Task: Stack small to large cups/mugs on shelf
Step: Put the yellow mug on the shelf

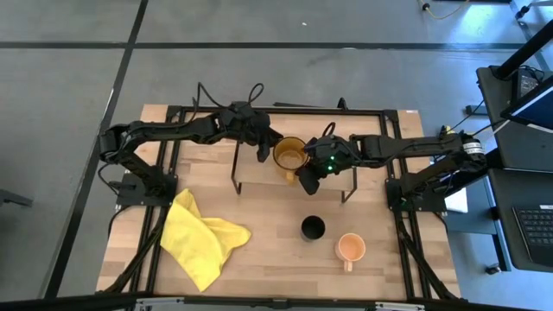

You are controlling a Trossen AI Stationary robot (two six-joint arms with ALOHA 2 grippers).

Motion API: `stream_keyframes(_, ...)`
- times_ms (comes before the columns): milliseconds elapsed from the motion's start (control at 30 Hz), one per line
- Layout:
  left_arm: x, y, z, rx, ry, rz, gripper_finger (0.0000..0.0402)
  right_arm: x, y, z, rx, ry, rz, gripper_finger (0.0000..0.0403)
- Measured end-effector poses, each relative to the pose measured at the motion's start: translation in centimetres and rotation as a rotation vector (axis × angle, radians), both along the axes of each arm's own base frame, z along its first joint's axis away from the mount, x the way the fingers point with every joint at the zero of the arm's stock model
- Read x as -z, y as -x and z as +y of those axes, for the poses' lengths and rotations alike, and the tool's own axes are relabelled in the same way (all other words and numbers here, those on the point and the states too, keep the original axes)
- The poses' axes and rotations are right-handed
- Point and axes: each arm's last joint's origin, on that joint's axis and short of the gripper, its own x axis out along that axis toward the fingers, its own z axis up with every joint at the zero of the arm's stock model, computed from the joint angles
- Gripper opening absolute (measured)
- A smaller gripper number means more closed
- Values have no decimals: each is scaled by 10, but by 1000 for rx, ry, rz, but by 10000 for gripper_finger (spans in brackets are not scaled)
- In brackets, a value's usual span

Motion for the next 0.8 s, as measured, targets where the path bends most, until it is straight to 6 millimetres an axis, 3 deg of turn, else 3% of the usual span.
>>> stream_keyframes(800,1,4,7,-7,-71,29,99,0,-1,1,-74,7,-5,52)
